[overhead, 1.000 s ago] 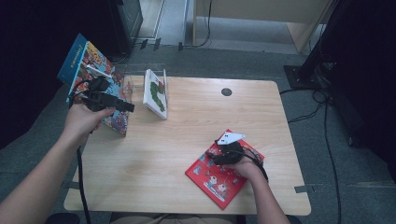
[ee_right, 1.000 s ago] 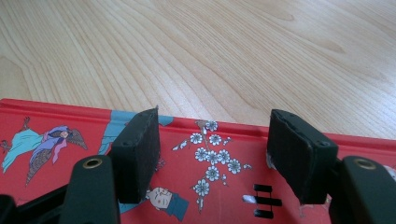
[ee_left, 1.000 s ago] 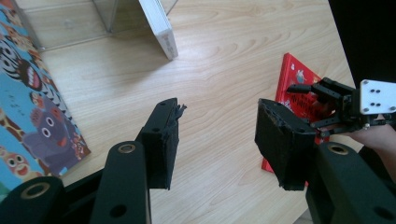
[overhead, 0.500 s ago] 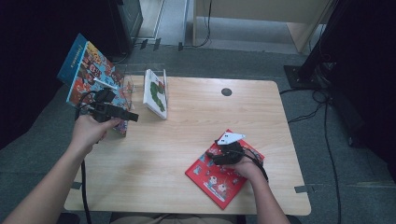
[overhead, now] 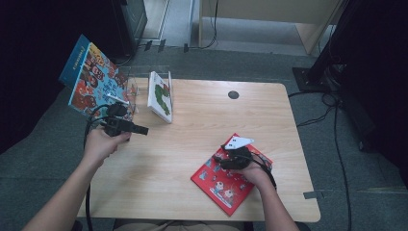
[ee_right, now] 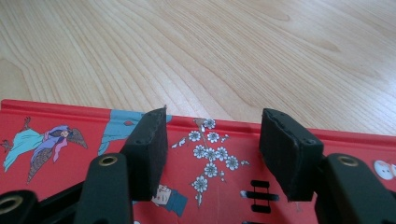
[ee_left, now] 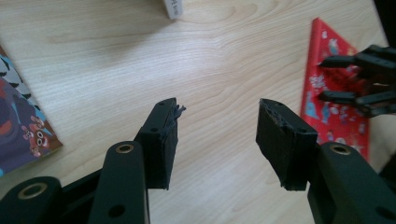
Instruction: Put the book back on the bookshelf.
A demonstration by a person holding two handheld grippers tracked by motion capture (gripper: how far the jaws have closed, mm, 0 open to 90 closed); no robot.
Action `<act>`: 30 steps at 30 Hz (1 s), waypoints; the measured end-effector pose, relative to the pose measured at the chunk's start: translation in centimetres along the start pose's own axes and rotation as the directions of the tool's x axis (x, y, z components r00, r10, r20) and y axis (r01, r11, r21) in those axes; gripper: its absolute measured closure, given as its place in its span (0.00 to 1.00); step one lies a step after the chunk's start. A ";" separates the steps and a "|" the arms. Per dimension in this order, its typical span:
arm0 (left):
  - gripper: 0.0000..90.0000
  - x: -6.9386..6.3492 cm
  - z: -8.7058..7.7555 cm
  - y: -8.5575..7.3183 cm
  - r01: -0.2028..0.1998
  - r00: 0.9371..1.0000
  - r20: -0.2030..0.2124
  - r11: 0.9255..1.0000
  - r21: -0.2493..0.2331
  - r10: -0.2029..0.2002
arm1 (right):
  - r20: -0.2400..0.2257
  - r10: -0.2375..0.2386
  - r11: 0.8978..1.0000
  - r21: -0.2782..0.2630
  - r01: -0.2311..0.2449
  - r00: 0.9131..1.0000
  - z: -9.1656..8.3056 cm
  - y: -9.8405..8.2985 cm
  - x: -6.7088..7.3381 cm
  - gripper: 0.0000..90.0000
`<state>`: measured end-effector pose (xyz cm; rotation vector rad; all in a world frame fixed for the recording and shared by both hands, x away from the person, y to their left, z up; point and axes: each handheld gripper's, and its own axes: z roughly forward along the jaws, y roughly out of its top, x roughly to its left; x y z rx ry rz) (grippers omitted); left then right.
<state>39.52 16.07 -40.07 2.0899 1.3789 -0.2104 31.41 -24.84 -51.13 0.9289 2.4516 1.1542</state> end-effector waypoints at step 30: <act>0.54 -0.9 6.6 -0.1 -0.088 0.995 0.038 0.996 0.012 0.088 | 0.089 0.105 0.994 -0.008 -0.104 0.991 -2.9 -1.6 -0.6 0.59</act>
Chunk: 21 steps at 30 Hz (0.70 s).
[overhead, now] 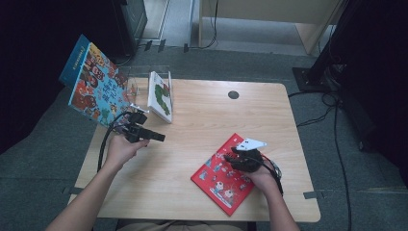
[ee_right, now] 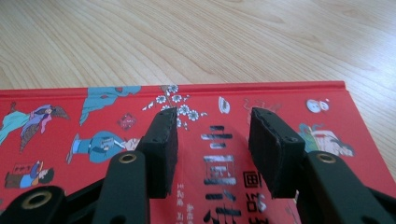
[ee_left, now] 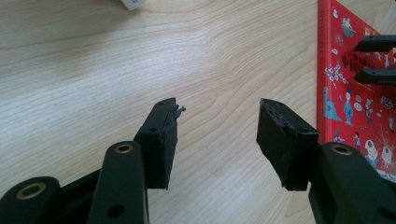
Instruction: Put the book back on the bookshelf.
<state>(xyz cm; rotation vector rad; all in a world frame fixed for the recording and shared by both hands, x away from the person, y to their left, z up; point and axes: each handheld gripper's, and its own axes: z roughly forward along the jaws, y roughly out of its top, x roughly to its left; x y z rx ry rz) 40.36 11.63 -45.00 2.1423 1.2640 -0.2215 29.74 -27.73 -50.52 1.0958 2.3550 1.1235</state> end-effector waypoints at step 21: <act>0.53 1.3 3.2 0.5 -0.021 1.000 -0.009 1.000 0.012 0.021 | 0.075 0.080 0.997 -0.010 -0.079 0.994 -3.7 -2.9 -1.0 0.83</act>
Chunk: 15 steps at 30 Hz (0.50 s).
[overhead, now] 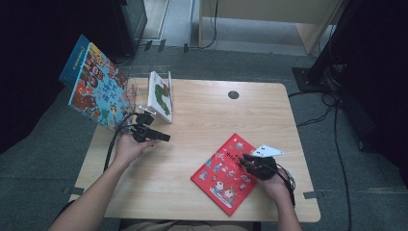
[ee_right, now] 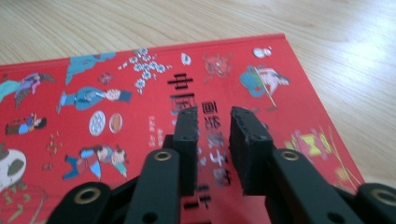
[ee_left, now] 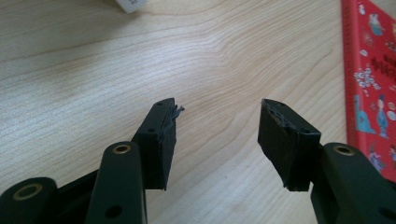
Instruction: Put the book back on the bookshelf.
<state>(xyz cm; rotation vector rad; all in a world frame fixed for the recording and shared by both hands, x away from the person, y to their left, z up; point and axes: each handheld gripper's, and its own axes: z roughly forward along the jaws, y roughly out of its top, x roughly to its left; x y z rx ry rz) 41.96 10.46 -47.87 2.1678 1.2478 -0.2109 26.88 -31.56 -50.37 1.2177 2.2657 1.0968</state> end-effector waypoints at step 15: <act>0.53 1.6 0.8 0.0 -0.007 1.000 -0.018 1.000 -0.016 0.007 | 0.046 0.039 0.999 0.022 -0.040 0.998 -1.8 -2.0 -1.0 0.91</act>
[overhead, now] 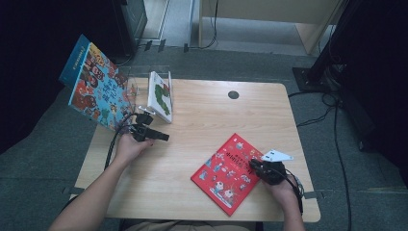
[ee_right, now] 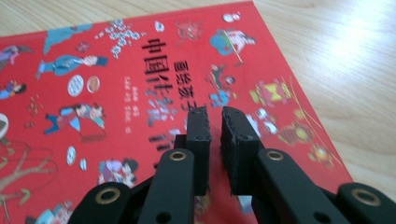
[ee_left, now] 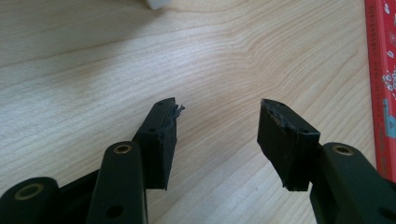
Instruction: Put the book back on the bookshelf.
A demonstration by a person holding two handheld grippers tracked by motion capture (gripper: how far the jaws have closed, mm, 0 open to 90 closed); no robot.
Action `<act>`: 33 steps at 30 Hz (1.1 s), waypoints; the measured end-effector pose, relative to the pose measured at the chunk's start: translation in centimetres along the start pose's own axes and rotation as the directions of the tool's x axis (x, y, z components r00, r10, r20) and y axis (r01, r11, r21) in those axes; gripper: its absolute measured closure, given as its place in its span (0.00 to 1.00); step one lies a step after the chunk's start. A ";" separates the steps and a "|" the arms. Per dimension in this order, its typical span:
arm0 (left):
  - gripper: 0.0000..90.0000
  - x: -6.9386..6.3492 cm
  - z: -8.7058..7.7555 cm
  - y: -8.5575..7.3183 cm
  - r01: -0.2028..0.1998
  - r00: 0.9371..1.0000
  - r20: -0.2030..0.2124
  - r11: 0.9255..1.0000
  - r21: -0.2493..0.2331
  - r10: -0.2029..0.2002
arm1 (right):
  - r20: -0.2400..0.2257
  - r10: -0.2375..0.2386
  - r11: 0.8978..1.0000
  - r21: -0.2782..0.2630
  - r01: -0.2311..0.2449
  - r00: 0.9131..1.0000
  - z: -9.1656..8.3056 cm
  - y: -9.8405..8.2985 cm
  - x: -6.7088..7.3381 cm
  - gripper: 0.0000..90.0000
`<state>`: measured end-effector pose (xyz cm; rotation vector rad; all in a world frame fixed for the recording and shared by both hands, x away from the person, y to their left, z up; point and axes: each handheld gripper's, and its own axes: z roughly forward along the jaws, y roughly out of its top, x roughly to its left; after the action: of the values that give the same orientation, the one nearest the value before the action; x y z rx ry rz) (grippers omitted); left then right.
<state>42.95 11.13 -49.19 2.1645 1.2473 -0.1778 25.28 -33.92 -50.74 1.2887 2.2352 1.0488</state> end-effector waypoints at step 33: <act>0.46 -0.1 0.1 -0.5 -0.064 0.998 0.017 0.998 -0.028 0.064 | 0.021 0.068 0.998 -0.010 -0.067 0.997 -3.1 -2.9 -2.3 0.96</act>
<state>42.49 11.22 -49.45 2.1715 1.1625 -0.1517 22.87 -38.13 -50.94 1.3738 2.1818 1.0630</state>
